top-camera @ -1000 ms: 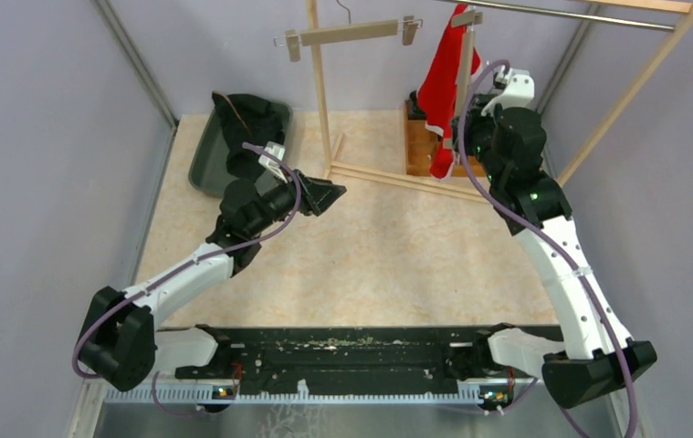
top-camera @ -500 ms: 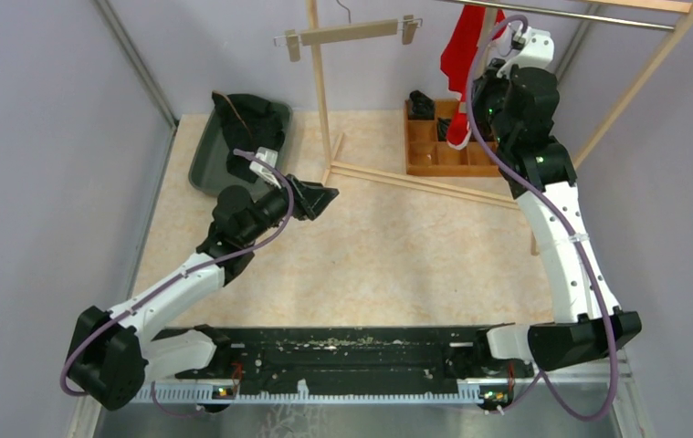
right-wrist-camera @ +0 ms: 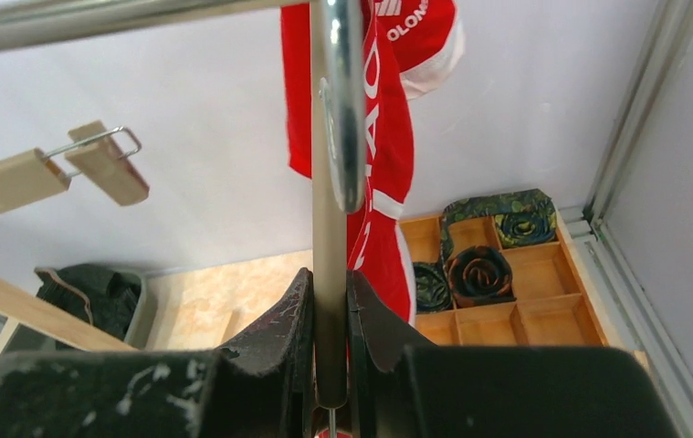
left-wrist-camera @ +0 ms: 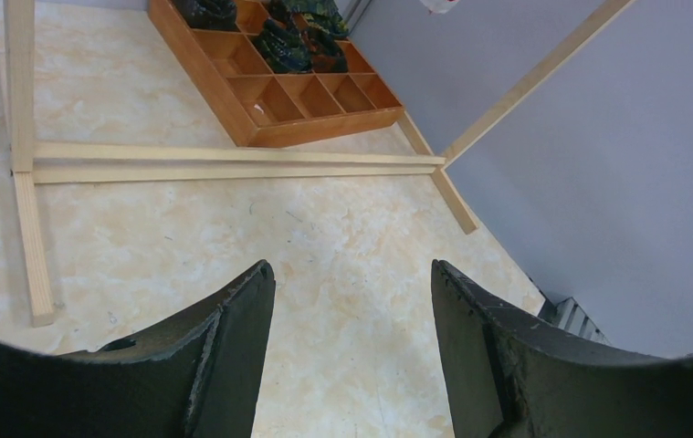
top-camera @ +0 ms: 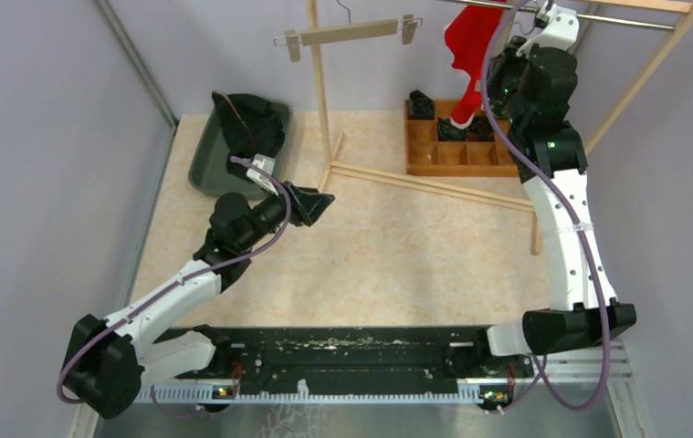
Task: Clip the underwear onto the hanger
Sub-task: Place the hanger at the clothesline.
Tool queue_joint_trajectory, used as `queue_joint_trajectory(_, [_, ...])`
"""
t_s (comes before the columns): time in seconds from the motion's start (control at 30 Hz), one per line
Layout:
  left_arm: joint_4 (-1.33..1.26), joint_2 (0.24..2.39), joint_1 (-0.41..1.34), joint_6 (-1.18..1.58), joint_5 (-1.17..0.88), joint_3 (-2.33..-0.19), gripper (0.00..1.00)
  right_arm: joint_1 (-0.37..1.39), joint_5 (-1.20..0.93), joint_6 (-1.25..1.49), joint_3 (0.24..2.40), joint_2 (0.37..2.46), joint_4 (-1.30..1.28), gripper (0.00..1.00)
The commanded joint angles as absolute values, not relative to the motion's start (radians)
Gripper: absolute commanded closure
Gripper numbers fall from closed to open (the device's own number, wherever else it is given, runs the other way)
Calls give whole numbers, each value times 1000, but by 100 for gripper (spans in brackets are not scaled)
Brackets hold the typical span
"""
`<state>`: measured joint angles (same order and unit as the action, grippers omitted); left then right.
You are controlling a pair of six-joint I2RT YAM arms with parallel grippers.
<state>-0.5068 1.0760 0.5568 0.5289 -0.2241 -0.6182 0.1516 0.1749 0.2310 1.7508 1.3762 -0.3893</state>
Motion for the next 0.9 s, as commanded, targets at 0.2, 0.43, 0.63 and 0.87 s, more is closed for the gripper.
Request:
queue_joint_trajectory(0.2, [-458, 1050, 563, 497, -223, -644, 31, 49, 118, 291, 1861, 1416, -347, 100])
queue_joint_trajectory(0.43, [-450, 1051, 563, 495, -221, -647, 31, -14, 68, 321, 1850, 1438, -336, 100])
queue_joint_trajectory(0.63, [-439, 1062, 563, 493, -220, -664, 31, -58, 55, 344, 1846, 1445, -319, 100])
queue_joint_trajectory(0.87, [-425, 1082, 564, 488, -223, -687, 31, -119, 33, 375, 1845, 1458, -312, 100])
